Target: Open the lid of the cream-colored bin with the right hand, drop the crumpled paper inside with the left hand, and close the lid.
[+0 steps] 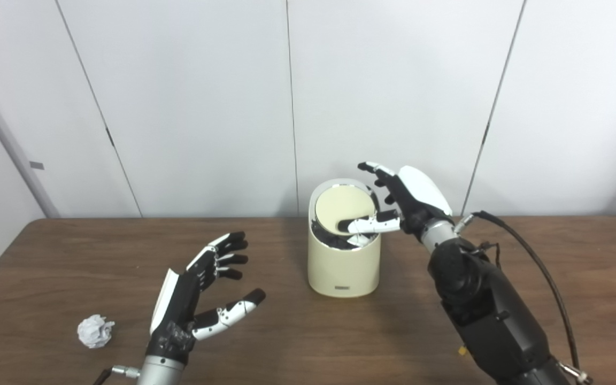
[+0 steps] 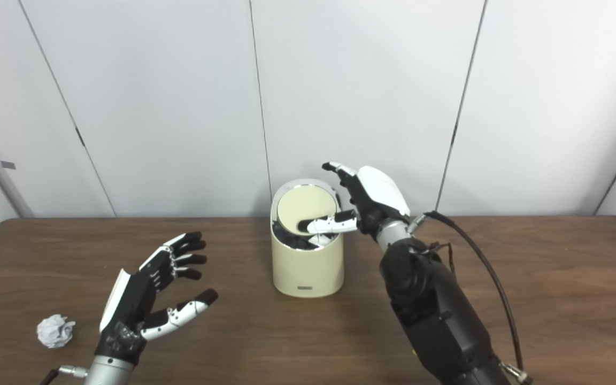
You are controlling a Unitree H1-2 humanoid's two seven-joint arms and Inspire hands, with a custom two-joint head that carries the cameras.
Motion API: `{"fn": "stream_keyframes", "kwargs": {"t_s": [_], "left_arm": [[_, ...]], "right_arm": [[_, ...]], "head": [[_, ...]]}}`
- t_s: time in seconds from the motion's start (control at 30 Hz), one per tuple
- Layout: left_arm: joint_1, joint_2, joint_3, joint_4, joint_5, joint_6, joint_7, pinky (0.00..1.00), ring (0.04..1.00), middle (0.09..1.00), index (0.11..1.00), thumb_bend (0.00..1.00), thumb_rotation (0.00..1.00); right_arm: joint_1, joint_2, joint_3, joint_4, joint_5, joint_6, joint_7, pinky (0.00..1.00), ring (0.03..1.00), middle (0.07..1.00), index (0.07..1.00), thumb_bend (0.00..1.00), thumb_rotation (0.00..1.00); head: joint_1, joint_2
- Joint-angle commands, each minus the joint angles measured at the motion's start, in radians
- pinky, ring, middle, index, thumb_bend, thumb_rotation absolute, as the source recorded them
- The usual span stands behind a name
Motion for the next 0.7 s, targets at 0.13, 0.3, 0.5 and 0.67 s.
{"fn": "stream_keyframes", "kwargs": {"t_s": [0.13,0.3,0.5,0.67], "left_arm": [[-0.032,0.01,0.001,-0.023,-0.004,-0.009,0.0,0.66,0.741,0.811,0.841,0.67,0.19],[-0.034,0.012,0.0,-0.023,0.0,-0.005,0.001,0.65,0.738,0.811,0.839,0.67,0.19],[-0.035,0.017,0.002,-0.027,-0.005,0.004,-0.003,0.64,0.744,0.815,0.842,0.67,0.18],[-0.04,0.019,0.001,-0.026,-0.004,0.009,-0.002,0.64,0.743,0.814,0.84,0.67,0.17]], "right_arm": [[0.046,0.018,-0.139,-0.129,0.237,-0.083,0.005,0.62,0.789,0.859,0.887,0.66,0.47],[0.164,0.012,-0.172,-0.223,0.323,-0.153,-0.014,0.64,0.804,0.873,0.894,0.7,0.5],[0.301,-0.002,-0.205,-0.261,0.358,-0.237,-0.035,0.74,0.866,0.913,0.916,0.78,0.51],[0.382,-0.024,-0.195,-0.274,0.317,-0.302,-0.052,0.7,0.846,0.905,0.908,0.85,0.52]], "head": [[-0.002,-0.001],[0.001,-0.001],[-0.002,0.005],[0.001,0.008]]}}
